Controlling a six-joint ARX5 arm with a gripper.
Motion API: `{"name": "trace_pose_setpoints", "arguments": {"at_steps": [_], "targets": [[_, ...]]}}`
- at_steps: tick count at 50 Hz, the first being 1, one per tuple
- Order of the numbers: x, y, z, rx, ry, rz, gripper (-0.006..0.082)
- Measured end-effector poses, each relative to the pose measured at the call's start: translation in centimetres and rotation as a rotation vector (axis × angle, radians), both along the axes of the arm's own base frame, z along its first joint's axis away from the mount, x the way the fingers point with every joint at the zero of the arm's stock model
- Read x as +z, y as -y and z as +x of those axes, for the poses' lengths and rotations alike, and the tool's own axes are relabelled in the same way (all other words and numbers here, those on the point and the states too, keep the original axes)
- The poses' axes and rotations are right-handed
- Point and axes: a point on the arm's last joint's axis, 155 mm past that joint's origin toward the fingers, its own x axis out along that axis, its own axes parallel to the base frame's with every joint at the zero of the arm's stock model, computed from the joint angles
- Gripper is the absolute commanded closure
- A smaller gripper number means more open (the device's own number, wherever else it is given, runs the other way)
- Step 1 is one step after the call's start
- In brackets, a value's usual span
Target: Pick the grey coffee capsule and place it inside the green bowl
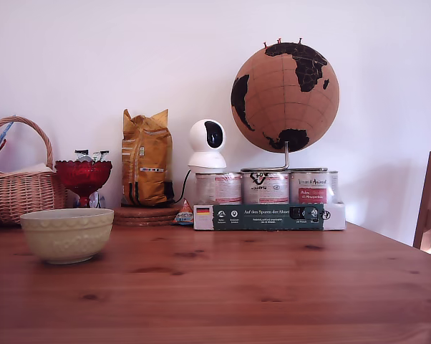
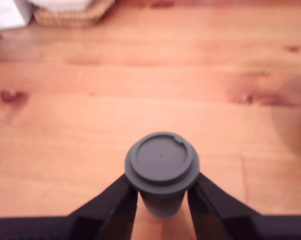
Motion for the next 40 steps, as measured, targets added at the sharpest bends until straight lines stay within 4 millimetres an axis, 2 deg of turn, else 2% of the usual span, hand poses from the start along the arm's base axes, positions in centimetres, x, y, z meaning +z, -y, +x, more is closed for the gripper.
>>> {"name": "trace_pose_setpoints", "arguments": {"at_steps": [8,13,20,23,26,31,40], "targets": [[4.0,3.2,1.6,-0.130,0.173,-0.152,0.0607],[6.7,6.3,2.7,-0.257,0.252,-0.224,0.0601],[10.5,10.8,4.6,-0.422,0.342,-0.233,0.0599],[11.5,12.4,5.3,-0.463,0.357,-0.232,0.0599],[11.7,14.2,5.8,-0.509,0.343,-0.211,0.0598],[10.8,16.1,6.5,-0.560,0.275,-0.154,0.0597],[9.1,17.5,7.7,-0.590,0.138,-0.083,0.0588]]}}
